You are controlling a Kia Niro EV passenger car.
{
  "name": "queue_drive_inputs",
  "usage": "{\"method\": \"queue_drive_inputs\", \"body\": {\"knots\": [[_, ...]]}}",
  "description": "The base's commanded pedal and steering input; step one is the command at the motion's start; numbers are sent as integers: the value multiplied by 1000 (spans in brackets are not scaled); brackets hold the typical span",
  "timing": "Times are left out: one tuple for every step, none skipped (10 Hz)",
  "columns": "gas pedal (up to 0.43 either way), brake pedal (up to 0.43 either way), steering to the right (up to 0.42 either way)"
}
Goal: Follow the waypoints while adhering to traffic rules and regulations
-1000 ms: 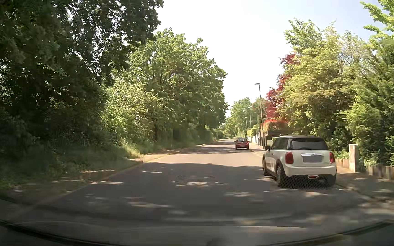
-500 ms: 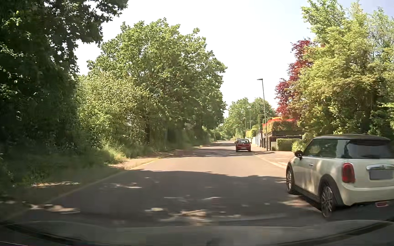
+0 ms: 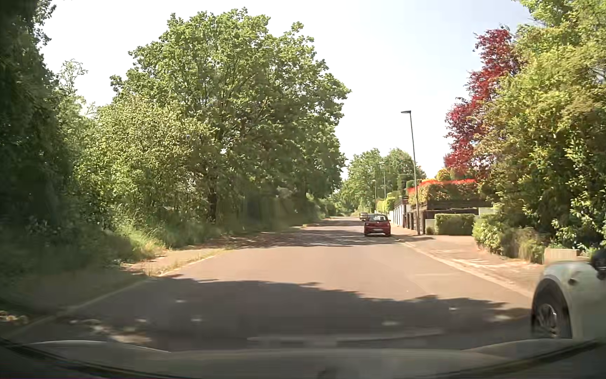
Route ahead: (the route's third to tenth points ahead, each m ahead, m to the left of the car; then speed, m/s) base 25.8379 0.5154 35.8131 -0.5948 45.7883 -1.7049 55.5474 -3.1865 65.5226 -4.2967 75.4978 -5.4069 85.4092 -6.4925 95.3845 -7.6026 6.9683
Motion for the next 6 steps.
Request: {"method": "queue_drive_inputs", "body": {"knots": [[150,0,14],[150,0,15],[150,0,16],[150,0,16],[150,0,16],[150,0,16]]}}
